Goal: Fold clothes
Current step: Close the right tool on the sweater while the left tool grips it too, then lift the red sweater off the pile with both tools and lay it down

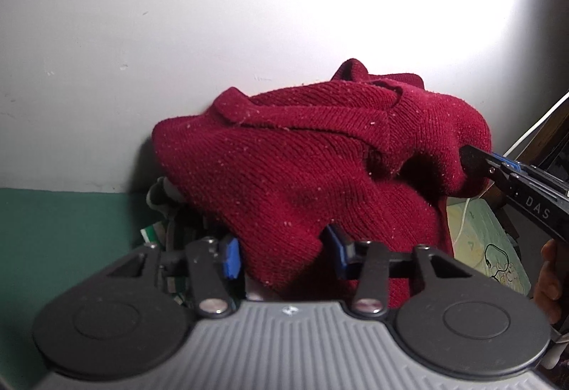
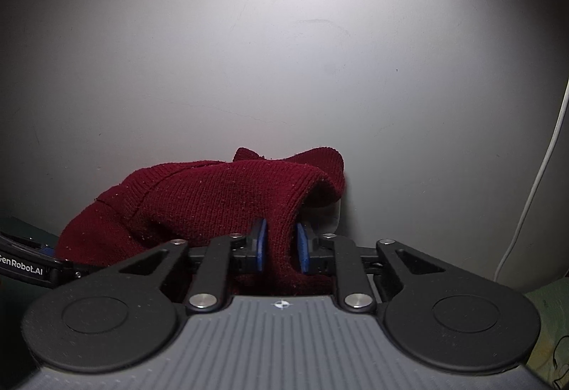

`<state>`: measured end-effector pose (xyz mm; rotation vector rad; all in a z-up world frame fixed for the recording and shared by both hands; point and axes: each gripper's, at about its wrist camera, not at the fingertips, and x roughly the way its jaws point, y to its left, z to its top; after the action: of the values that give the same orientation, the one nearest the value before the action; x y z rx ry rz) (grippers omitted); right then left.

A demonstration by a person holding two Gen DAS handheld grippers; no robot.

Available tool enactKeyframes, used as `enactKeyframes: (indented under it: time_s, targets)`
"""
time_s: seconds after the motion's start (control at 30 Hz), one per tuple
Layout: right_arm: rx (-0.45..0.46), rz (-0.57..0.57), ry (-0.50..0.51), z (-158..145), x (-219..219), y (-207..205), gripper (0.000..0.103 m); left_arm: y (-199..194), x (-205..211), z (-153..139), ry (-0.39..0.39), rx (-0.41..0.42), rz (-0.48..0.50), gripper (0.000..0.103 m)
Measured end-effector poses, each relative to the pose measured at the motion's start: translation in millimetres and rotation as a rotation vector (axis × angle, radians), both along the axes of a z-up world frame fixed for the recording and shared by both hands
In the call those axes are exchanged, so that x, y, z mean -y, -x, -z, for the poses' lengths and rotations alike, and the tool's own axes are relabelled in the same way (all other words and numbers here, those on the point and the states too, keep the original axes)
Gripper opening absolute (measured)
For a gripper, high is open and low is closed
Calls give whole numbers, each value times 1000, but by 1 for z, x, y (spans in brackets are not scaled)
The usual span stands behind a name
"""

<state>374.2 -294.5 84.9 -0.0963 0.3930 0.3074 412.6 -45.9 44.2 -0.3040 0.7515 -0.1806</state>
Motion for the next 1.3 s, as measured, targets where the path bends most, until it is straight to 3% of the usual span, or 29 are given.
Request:
enactKeyframes:
  time_s: [0.17,0.37,0.7,1.0,1.3]
  targets:
    - [63,-1,34,-9,-8,17,8,14,-4,-11,-7,31,-10,23]
    - [82,3,10,-28,-5,29,8,31,0,-29,-24,77,-11,17]
    - [162,24,-79,-77,19,84,8,92,2,-80,-21,196,9,16]
    - [246,-21,-143,-131,37,157,8,168,-20,-136,16,307,-9,14]
    - [246,-87,-154,-154,12,227,8,246,-66,-171,-42,349,-21,15]
